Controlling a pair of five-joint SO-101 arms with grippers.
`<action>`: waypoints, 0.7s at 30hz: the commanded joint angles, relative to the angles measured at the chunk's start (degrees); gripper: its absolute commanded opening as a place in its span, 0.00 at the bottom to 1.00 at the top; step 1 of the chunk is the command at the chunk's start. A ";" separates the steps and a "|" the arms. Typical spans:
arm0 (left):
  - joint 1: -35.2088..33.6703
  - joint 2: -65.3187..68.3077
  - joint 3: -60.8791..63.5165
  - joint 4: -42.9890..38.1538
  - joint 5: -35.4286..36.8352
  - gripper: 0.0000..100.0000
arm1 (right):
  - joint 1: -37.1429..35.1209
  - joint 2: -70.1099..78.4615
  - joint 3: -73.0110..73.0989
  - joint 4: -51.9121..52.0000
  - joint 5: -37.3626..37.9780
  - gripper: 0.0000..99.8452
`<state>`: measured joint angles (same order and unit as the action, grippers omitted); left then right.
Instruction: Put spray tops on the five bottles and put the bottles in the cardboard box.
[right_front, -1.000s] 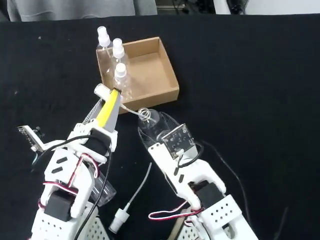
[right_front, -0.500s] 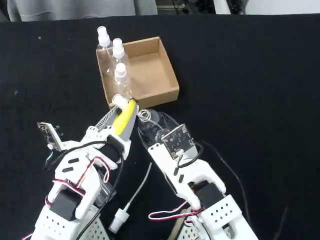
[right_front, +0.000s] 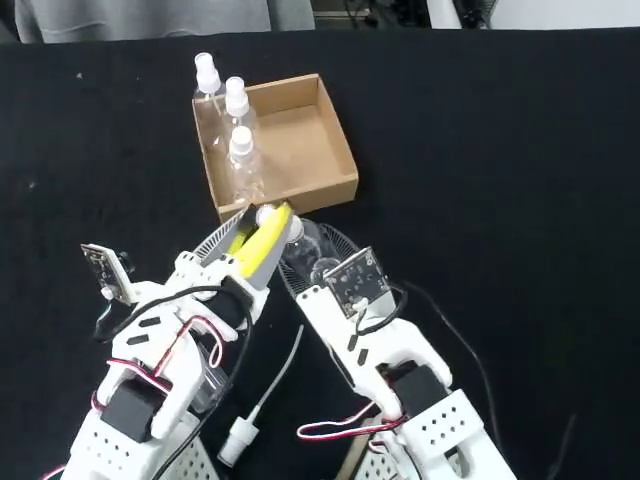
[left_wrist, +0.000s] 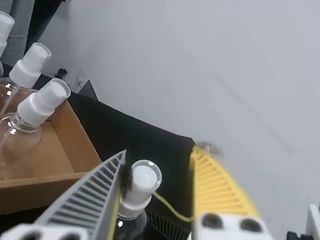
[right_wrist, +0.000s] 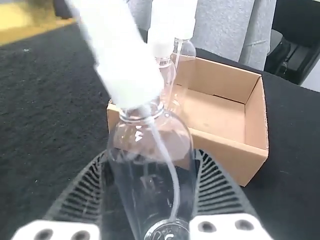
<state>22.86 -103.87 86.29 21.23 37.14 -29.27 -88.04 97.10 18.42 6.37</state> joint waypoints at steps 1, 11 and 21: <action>0.84 -0.35 -0.84 -0.62 -0.70 0.17 | -0.97 -1.36 0.04 0.09 0.35 0.06; -2.33 -0.53 -3.74 -0.79 5.10 0.17 | -0.97 -1.36 0.04 0.09 0.00 0.06; -10.33 -0.53 -5.14 -1.14 9.32 0.17 | -0.70 -1.36 0.04 -0.53 -2.29 0.06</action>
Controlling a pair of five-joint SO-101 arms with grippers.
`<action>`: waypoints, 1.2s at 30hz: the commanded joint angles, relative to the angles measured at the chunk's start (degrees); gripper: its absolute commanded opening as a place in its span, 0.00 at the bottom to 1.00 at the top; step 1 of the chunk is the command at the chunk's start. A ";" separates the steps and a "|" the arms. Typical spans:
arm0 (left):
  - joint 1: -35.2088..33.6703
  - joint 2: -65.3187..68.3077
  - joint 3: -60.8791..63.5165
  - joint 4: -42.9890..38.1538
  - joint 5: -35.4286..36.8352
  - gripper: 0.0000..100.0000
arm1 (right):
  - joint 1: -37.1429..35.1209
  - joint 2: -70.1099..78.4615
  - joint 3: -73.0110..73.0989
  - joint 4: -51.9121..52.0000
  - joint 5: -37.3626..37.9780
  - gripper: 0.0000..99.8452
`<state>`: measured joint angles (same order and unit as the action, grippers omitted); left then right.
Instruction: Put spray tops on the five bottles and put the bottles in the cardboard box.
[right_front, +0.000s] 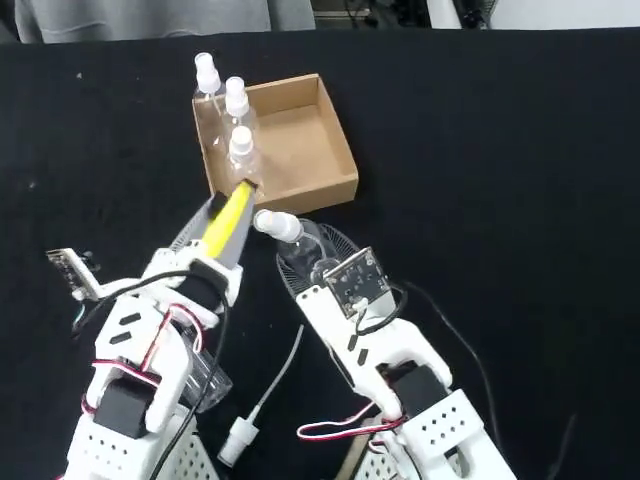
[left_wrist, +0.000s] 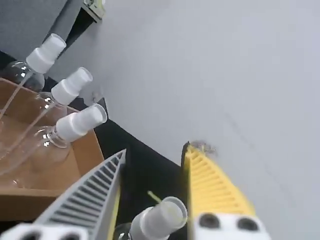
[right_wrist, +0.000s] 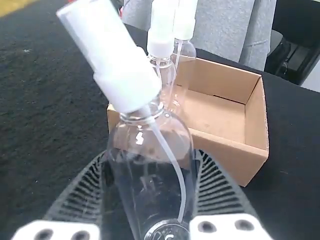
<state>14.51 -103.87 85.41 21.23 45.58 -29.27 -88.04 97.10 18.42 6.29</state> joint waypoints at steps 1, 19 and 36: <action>-2.07 -0.53 -4.00 -1.14 0.79 0.17 | -0.70 -1.36 0.04 -1.14 -3.87 0.06; 4.97 -0.18 2.15 -1.05 -13.01 0.17 | -0.70 -1.36 0.04 -6.24 -7.56 0.06; 7.78 -0.09 2.68 -0.62 -15.56 0.17 | -0.53 -1.36 0.04 -2.02 -2.02 0.06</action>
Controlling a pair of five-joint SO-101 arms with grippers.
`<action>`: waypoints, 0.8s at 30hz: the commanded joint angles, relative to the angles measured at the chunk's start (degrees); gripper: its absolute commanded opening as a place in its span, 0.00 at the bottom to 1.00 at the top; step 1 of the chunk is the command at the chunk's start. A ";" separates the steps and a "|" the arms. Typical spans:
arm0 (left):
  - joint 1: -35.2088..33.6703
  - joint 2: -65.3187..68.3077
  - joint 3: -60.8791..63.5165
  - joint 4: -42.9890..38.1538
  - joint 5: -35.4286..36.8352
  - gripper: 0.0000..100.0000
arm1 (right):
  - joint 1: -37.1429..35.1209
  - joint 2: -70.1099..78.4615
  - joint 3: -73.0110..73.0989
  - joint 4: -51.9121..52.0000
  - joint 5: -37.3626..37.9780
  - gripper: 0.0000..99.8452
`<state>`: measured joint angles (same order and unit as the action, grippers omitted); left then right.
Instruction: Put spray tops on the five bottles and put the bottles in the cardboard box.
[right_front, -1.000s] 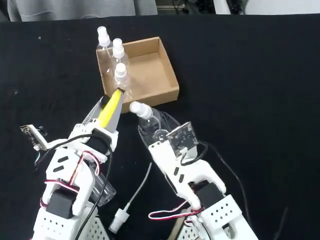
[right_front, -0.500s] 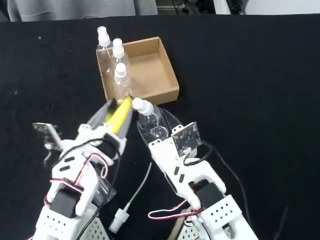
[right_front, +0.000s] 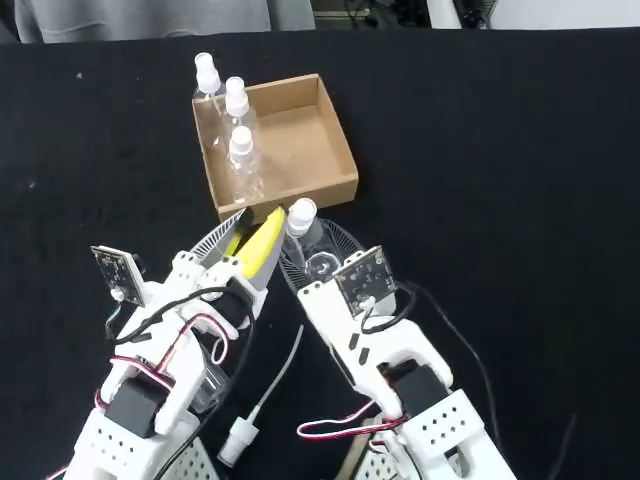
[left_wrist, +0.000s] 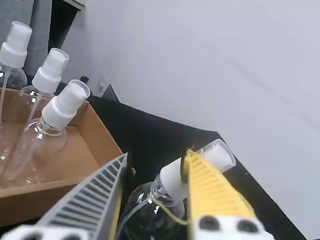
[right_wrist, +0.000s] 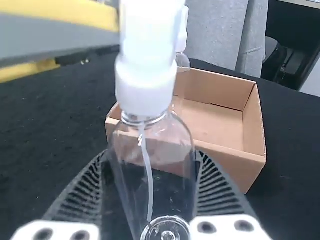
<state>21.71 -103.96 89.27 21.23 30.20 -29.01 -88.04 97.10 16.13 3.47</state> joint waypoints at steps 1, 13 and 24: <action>0.57 0.00 -1.19 -0.62 -0.18 0.17 | -0.79 -1.36 0.04 0.26 0.79 0.06; -1.27 -0.44 -3.38 -0.62 3.25 0.17 | -0.79 -1.45 0.04 -2.55 0.79 0.06; -6.29 -0.35 -4.26 -1.05 3.69 0.16 | -1.23 -1.45 0.04 -2.64 0.79 0.06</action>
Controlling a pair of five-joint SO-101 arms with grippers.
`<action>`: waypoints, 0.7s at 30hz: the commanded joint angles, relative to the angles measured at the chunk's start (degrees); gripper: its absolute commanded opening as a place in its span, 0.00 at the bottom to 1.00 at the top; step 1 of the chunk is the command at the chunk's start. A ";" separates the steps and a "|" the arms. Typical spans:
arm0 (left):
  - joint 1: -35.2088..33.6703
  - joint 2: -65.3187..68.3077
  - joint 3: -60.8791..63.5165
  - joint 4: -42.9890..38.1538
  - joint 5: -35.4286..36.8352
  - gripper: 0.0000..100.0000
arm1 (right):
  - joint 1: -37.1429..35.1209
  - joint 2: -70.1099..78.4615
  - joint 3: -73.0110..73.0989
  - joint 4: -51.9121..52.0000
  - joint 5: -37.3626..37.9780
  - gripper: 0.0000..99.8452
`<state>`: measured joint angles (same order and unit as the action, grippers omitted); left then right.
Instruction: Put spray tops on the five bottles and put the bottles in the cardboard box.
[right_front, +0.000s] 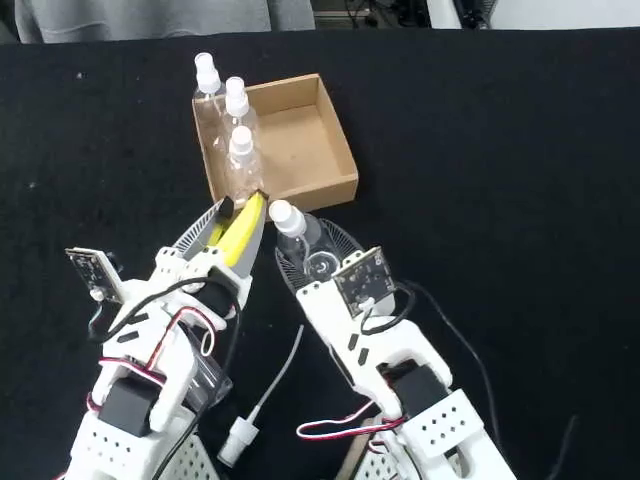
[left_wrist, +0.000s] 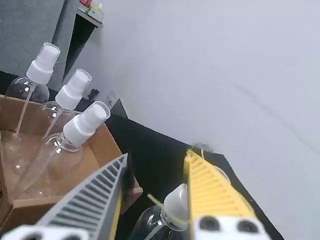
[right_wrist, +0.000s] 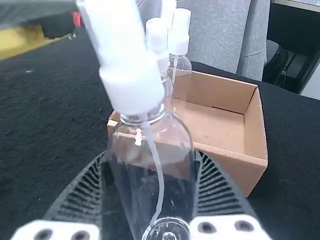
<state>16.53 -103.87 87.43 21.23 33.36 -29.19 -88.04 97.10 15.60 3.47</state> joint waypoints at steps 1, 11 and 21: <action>-1.10 -0.53 -1.45 -1.05 0.53 0.16 | -1.05 -1.45 -0.04 -2.20 0.79 0.06; -4.62 -0.53 0.75 -1.05 4.84 0.16 | -1.05 -1.45 0.04 -3.69 0.79 0.06; -3.30 -0.53 4.53 -1.14 2.55 0.16 | -1.32 -1.45 0.04 -3.69 1.23 0.06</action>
<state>10.02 -103.87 92.00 21.23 37.67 -29.19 -88.04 97.10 13.85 4.09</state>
